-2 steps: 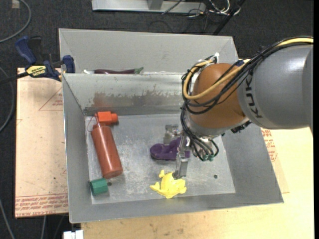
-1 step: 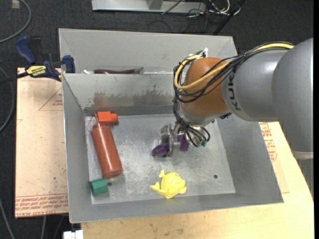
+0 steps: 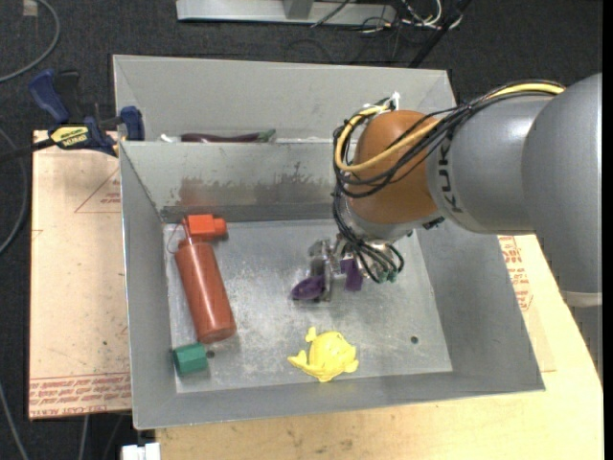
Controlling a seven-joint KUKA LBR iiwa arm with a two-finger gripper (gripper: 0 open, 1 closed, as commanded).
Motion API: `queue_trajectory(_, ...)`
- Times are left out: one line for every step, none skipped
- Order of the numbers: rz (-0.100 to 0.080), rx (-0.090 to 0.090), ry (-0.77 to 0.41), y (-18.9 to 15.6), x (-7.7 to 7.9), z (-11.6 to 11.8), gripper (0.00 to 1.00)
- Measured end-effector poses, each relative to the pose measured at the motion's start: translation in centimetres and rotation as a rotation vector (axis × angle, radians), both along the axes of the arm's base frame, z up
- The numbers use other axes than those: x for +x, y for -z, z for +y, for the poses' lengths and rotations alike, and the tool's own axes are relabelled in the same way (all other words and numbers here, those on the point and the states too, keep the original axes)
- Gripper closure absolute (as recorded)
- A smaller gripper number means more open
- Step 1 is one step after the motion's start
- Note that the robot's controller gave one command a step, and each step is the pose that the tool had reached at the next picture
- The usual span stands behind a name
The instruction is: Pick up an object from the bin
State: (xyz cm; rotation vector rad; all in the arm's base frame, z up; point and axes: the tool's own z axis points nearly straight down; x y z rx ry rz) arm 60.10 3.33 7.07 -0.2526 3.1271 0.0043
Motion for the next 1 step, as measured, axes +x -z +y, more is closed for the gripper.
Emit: queue_trajectory(-0.008,0.001,0.011,-18.36,1.31,-0.05,1.0)
